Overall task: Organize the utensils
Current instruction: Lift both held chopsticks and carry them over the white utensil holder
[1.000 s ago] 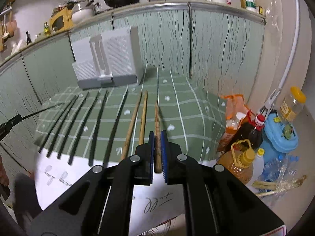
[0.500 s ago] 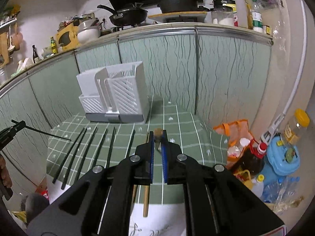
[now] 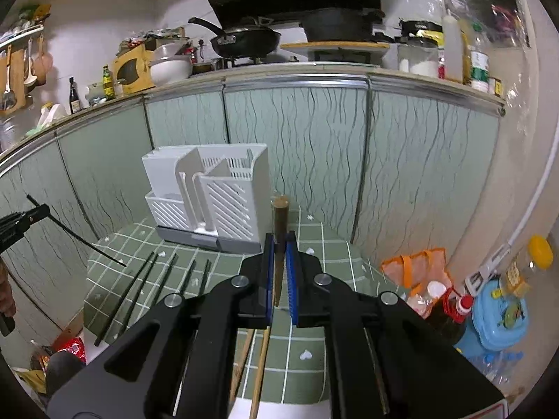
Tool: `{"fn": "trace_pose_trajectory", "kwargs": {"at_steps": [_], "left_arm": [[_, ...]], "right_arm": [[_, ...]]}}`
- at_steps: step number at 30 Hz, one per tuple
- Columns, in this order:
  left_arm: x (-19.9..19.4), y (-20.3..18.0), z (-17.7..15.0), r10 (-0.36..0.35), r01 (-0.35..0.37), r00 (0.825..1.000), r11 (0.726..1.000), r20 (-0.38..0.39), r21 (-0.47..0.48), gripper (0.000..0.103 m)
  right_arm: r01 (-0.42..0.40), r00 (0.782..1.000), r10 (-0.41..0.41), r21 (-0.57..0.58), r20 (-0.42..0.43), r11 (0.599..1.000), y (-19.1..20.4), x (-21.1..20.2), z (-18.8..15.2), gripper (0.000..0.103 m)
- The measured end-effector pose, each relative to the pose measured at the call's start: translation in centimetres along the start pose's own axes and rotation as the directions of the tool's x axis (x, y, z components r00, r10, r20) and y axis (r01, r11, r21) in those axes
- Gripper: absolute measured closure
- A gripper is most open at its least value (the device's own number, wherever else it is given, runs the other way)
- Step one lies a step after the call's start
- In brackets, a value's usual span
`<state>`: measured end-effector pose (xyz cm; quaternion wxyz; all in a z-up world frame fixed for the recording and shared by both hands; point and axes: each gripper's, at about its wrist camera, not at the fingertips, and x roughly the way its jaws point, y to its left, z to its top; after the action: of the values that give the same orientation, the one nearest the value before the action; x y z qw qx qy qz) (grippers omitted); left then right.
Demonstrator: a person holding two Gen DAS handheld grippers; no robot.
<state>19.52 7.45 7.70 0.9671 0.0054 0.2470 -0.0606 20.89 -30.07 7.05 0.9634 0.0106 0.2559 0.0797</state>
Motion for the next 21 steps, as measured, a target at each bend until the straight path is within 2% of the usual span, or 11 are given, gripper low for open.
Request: {"fn": "trace_pose_trajectory", "kwargs": {"at_steps": [7, 15, 21], "left_arm": [[0.5, -2.4, 4.6, -0.105, 0.104, 0.994, 0.993, 0.024, 0.055, 0.097], [1.8, -6.5, 10.7, -0.211, 0.208, 0.977, 0.974, 0.028, 0.095, 0.097], [2.7, -9.3, 15.1, -0.257, 0.249, 0.964, 0.962, 0.063, 0.113, 0.097]], "right_arm": [[-0.038, 0.999, 0.04, -0.048, 0.03, 0.998, 1.2, 0.1, 4.5, 0.096], [-0.093, 0.994, 0.097, -0.068, 0.054, 0.993, 2.3, 0.2, 10.8, 0.097], [-0.132, 0.988, 0.137, -0.073, 0.072, 0.989, 2.8, 0.6, 15.1, 0.096]]}}
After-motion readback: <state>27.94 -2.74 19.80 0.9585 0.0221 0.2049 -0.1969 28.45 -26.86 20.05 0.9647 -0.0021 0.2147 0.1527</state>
